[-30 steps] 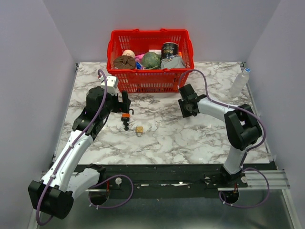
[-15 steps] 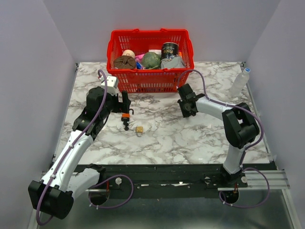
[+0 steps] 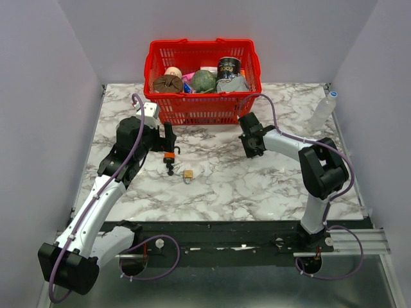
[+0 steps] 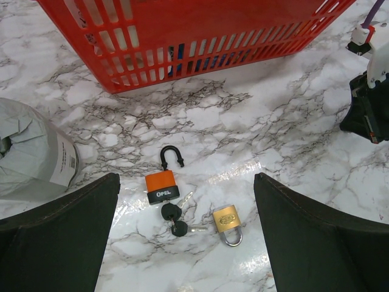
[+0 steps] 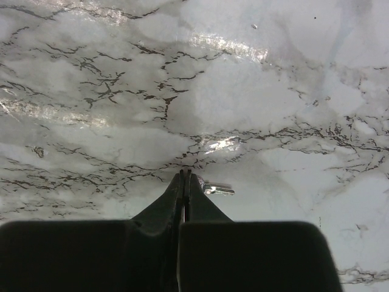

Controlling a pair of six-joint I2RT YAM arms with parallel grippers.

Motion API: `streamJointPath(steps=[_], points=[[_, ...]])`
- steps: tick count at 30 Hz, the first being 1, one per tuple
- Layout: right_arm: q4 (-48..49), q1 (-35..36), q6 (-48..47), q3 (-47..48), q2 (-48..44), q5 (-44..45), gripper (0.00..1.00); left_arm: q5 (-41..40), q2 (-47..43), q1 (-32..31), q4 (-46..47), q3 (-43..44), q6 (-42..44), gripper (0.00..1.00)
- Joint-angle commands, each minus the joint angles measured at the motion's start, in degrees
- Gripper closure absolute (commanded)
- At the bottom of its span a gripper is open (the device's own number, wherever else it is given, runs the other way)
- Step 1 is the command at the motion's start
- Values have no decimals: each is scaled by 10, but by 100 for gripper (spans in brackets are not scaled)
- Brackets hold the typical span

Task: Unlock with the key

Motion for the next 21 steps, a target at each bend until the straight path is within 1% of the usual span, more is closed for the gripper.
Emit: streamJointPath(steps=[1,7,10,13,16,17,18,19,20,21], points=[[-18,3,6,6,11,-2,99,-11,-6,1,9,-6,5,1],[-8,3,17,-5,-9,-13,99,-12,-5,1,9,-6,7,1],[-7,3,22,-9,-32,-38,99,-12,-5,1,8,-6,6,1],[-2,3,20,-20,-71,-95,99,6,-7,1,15,-4,8,1],[7,3,7,-39,-123,-180,99,46,-14,1,30,-10,10,1],[13,3,7,-45,-138,-226,99,59,-16,1,34,-13,10,1],[18,3,7,-52,-157,-249,99,74,-21,1,39,-15,15,1],[23,4,12,-63,-187,-274,99,111,-24,0,52,-21,20,1],[35,3,14,-67,-205,-320,99,128,-27,0,58,-24,23,1],[40,3,20,-71,-219,-342,99,147,-34,0,64,-27,26,1]])
